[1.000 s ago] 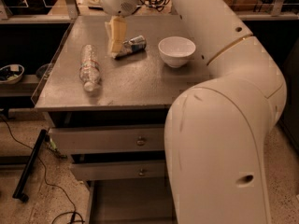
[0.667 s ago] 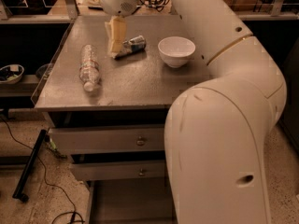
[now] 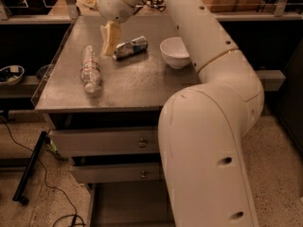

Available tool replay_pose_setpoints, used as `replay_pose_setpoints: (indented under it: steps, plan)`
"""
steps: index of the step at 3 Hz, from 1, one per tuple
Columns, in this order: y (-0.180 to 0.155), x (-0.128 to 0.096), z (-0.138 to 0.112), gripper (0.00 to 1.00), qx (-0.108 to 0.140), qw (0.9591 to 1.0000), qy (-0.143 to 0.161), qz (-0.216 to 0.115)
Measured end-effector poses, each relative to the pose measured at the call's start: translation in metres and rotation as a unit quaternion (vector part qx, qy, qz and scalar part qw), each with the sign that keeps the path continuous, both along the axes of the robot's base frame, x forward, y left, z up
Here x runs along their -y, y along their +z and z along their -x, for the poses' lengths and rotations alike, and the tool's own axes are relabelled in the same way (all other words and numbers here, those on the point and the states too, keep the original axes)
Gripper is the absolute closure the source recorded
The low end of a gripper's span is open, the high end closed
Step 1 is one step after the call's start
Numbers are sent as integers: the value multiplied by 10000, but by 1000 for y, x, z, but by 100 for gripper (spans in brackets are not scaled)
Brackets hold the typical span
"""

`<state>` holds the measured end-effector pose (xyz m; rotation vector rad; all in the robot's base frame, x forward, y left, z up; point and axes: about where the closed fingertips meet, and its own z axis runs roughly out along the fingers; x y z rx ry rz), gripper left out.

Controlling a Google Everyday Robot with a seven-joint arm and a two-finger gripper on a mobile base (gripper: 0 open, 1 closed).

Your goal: Place water bottle into bottom drawer

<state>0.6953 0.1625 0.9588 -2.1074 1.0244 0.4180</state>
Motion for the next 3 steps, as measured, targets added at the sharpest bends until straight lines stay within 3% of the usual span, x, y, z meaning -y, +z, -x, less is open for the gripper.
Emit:
replay_pose_setpoints:
  steps: [1, 2, 3]
  plan:
    - [-4, -11, -2, 0, -70, 9995, 175, -269]
    - [-5, -13, -3, 0, -77, 9993, 194, -305]
    - [-7, -15, -6, 0, 203, 9997, 112, -17]
